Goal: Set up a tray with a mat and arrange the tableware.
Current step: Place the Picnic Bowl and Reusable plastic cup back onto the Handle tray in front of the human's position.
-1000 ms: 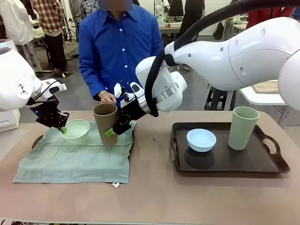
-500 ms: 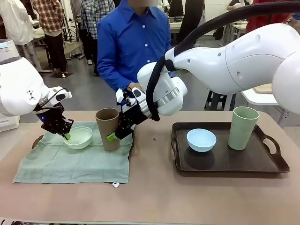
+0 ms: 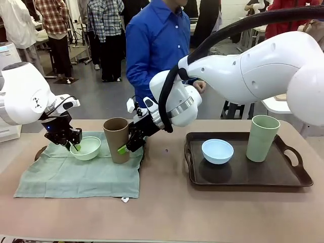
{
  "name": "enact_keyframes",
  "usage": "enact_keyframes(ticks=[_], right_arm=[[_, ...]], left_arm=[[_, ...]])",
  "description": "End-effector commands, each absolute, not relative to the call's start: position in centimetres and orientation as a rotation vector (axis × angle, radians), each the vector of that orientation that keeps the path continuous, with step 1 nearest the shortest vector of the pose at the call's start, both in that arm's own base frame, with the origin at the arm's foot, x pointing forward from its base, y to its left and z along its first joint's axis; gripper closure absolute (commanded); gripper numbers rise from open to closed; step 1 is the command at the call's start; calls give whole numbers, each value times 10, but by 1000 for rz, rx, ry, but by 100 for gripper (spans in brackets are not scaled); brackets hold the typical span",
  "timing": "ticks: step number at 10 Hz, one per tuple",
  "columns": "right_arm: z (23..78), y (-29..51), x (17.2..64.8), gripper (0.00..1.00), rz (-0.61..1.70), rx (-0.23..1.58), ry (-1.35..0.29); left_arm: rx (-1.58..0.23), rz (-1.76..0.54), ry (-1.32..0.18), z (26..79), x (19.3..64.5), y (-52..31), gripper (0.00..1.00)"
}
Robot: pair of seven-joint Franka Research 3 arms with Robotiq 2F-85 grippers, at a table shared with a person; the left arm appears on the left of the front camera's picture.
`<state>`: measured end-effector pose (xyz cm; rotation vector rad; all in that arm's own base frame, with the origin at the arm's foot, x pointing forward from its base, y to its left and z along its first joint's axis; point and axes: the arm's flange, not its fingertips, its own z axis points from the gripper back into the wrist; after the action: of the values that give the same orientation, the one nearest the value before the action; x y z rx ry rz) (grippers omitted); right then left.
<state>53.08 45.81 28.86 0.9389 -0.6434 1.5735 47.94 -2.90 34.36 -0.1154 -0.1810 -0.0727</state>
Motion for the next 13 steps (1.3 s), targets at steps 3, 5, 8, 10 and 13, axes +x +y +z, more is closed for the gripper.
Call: enact_keyframes(ticks=[3,5,8,10,13], right_arm=[[324,422,512,0,1448,753,-449],[345,399,499,0,1385,732,-365],[394,362,480,0,1179,600,-196],[443,326,475,0,944,485,-120],[523,276,451,0,677,237,-43]], left_arm=[[-82,-64,-143,352,474,-23,37],[-79,-59,-148,362,466,-14,21],[-57,-89,-193,407,445,-6,21],[-39,-156,-226,449,427,-15,21],[-9,-278,-202,502,418,-46,21]])
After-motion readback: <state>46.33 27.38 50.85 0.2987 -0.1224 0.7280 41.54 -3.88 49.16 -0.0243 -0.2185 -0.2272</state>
